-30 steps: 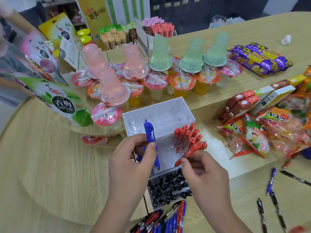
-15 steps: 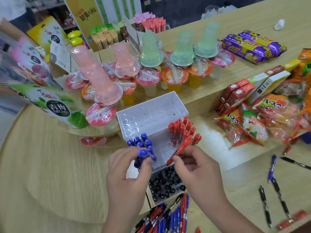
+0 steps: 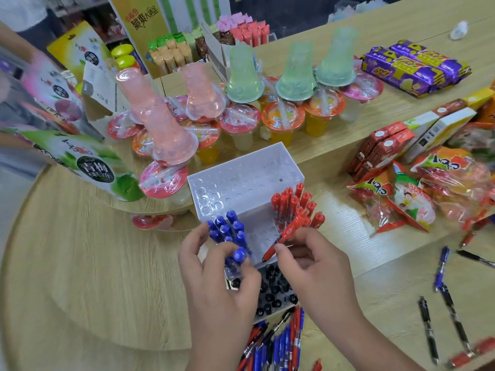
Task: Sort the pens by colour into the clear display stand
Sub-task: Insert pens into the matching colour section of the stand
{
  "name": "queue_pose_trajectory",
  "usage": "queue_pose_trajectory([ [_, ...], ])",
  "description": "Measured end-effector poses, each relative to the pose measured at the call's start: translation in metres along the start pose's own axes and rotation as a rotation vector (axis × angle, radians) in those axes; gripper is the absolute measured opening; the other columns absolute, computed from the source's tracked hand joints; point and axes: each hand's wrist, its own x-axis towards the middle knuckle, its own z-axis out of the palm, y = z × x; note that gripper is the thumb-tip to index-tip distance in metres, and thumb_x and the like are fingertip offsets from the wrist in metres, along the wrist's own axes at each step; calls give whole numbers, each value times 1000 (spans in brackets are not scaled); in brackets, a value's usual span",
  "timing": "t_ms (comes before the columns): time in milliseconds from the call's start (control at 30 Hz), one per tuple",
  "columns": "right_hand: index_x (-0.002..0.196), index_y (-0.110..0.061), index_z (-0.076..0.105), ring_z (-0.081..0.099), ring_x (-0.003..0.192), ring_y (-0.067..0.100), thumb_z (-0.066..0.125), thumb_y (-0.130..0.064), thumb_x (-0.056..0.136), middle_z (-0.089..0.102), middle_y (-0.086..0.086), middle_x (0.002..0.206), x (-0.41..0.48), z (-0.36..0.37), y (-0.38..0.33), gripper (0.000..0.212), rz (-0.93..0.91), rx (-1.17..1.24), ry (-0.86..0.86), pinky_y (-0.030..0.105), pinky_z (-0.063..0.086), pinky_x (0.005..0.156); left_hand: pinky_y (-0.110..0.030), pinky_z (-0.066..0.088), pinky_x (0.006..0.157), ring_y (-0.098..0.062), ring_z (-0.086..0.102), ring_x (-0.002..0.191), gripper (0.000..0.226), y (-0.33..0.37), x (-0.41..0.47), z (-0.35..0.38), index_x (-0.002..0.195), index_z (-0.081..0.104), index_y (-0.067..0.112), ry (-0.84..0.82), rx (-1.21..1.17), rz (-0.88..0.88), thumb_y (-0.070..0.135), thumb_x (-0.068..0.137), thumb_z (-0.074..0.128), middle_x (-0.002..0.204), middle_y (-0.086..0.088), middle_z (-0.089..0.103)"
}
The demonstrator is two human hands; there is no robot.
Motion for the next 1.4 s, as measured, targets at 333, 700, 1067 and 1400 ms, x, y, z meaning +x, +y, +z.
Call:
queue_pose_trajectory([
  [333,86,-32,65,68,74,5,72,-22,85,69,-17,76,4,-8,10,12,9,17,-54,22,56,67,-56,43,103,-18,43,136,16,14,-3,8,91,57,33,143,-237,-192,24,78,53,140,12,44],
  [700,86,-30,67,67,75,6,72,-19,85,69,-14,78,6,-19,11,12,8,36,-138,21,55,67,-26,52,83,-17,65,90,50,32,22,-14,111,53,53,116,-234,-74,17,77,59,97,10,67],
  [1067,82,-25,67,67,65,6,75,-13,82,70,-8,71,7,-24,12,14,2,41,-135,19,53,63,-45,45,71,-25,52,77,27,23,-2,-11,93,62,47,252,-158,-128,27,77,57,90,0,65],
  [1400,80,-28,67,68,65,6,76,-13,81,70,-10,72,13,-21,12,18,-60,-14,-205,16,53,61,-41,47,57,-19,61,71,29,24,-36,23,91,69,45,511,-157,-146,19,77,68,87,9,65],
])
